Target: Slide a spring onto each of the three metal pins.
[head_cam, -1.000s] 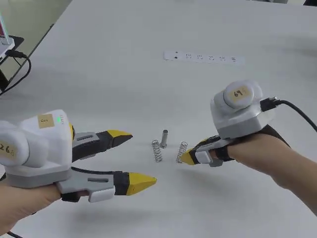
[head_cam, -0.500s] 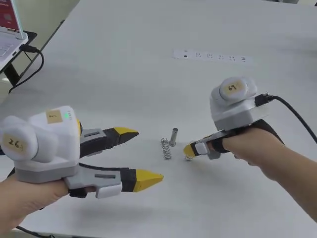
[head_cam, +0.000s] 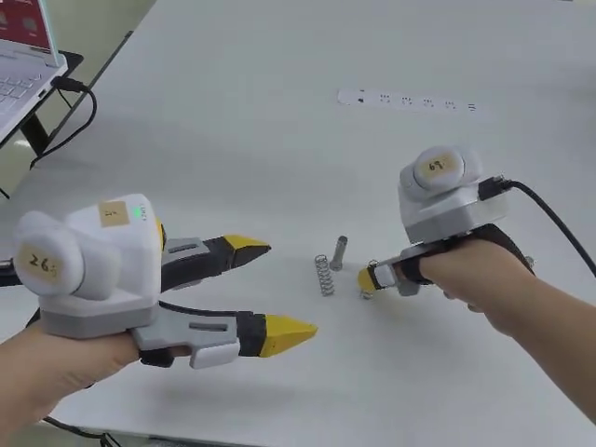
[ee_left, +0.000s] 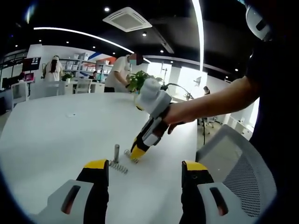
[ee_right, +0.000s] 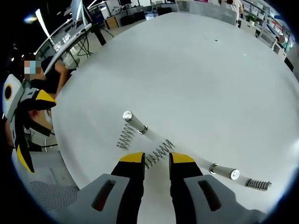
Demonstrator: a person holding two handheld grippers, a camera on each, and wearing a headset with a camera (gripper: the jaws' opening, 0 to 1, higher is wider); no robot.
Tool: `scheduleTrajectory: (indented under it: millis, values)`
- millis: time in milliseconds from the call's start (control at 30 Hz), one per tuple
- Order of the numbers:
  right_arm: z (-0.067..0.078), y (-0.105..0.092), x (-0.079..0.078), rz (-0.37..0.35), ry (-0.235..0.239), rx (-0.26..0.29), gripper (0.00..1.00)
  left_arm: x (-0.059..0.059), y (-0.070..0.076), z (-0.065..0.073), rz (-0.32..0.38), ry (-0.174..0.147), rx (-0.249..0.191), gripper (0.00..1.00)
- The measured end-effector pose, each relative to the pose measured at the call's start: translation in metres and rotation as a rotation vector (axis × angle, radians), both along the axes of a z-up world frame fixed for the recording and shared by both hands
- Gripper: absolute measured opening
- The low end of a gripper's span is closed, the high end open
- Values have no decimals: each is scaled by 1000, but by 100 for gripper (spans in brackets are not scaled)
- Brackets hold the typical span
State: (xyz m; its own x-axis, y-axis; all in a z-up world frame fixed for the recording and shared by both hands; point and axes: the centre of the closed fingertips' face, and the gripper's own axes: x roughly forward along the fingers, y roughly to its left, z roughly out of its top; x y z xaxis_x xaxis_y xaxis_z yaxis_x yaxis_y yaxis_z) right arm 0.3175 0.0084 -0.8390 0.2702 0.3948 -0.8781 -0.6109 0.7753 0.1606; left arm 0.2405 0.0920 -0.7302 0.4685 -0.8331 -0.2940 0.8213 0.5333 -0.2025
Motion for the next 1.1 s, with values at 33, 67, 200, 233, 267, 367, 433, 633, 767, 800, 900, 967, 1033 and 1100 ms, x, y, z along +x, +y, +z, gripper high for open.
scheduleTrajectory:
  millis: [33, 67, 200, 233, 267, 367, 433, 633, 767, 800, 900, 967, 1033, 1100]
  values:
    - [-1, 0, -1, 1, 3, -2, 18, 0, 0, 0, -1, 0, 0, 58]
    - [-1, 0, -1, 2, 3, -6, 18, 0, 0, 0, -1, 2, -2, 58]
    - [-8, -3, 2, 15, -6, -32, 15, 1, 0, -1, -4, 4, 0, 58]
    - [-8, -3, 1, 21, -7, -39, 14, 1, -1, -1, -5, 5, 0, 58]
    - [-8, -3, 0, 29, -12, -47, 13, 1, -2, -2, -7, 4, 2, 58]
    - [-7, -3, -2, 39, -24, -55, 12, 1, -3, -2, -9, 5, 3, 58]
    - [-6, -4, -3, 56, -33, -67, 12, 1, -3, -2, -10, 8, 1, 57]
    - [-6, -8, 2, 78, -64, -69, 9, 3, -6, -2, -13, 10, 0, 57]
    - [-5, -12, 4, 99, -74, -70, 9, 4, -6, -4, -11, 11, 4, 57]
    - [-5, -14, 4, 100, -73, -65, 9, 4, -6, -4, -10, 12, 4, 57]
    - [-2, -15, 0, 84, -58, -21, 9, 5, -7, -3, -10, 9, 6, 56]
    - [0, -14, -2, 79, -53, 0, 9, 5, -8, -3, -10, 10, 7, 56]
    - [1, -15, -5, 85, -59, 7, 9, 4, -9, -4, -13, 12, 8, 56]
    - [3, -16, -6, 97, -64, 13, 9, 4, -10, -4, -12, 14, 10, 56]
